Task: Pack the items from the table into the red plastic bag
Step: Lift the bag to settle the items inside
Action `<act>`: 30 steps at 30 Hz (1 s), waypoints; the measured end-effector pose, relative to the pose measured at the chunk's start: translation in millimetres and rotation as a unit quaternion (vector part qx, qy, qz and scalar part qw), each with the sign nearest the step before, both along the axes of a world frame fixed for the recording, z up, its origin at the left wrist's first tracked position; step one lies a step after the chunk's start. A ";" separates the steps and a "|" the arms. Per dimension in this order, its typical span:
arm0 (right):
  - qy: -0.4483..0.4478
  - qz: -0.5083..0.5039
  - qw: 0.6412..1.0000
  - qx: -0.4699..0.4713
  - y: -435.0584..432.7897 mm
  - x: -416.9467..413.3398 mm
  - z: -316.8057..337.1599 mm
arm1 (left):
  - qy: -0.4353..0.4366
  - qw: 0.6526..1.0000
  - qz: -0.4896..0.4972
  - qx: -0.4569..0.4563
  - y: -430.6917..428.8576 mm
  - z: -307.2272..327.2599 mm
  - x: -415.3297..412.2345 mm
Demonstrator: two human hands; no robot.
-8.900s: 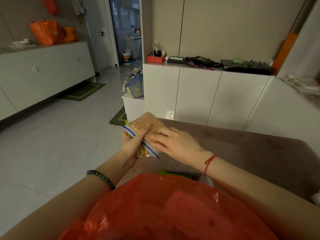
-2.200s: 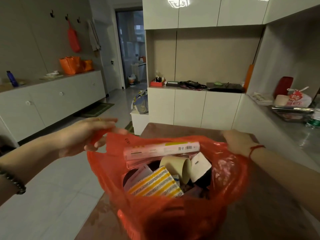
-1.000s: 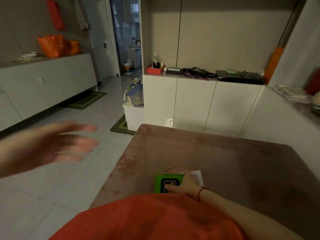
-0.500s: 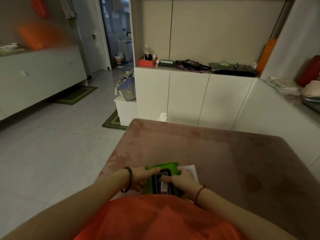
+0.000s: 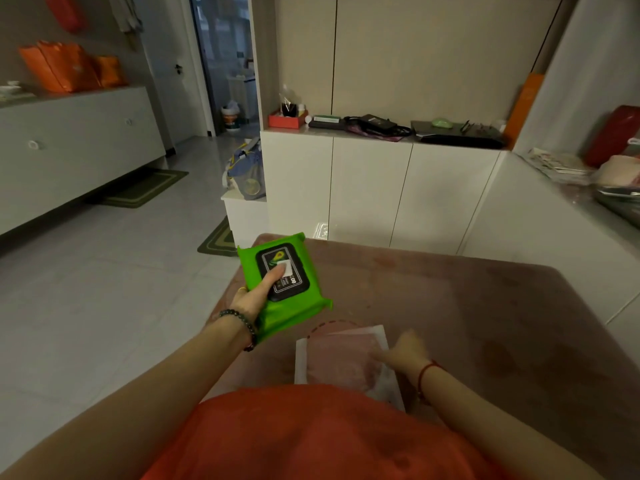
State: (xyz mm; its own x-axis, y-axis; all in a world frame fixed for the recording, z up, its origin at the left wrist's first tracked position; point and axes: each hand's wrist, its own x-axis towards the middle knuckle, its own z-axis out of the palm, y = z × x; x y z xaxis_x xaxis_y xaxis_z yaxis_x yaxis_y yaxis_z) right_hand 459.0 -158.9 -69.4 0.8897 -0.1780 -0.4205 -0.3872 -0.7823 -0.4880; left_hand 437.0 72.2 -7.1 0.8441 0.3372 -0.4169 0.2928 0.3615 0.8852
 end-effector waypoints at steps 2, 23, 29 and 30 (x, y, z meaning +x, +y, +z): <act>0.010 0.002 1.000 -0.008 5.0 -0.4 -10.3 | 0.016 1.000 0.023 -0.001 6.5 -3.7 1.9; -0.164 -0.002 0.779 0.605 -6.7 24.4 120.0 | -0.139 0.990 -0.023 0.015 -5.1 15.3 1.9; -0.130 0.076 0.860 0.488 26.3 -12.1 125.1 | -0.208 0.959 -0.193 -0.018 -22.9 43.0 -5.7; -0.123 0.073 0.855 0.498 30.4 -20.0 128.9 | -0.203 0.962 -0.181 -0.002 -24.3 52.2 -6.6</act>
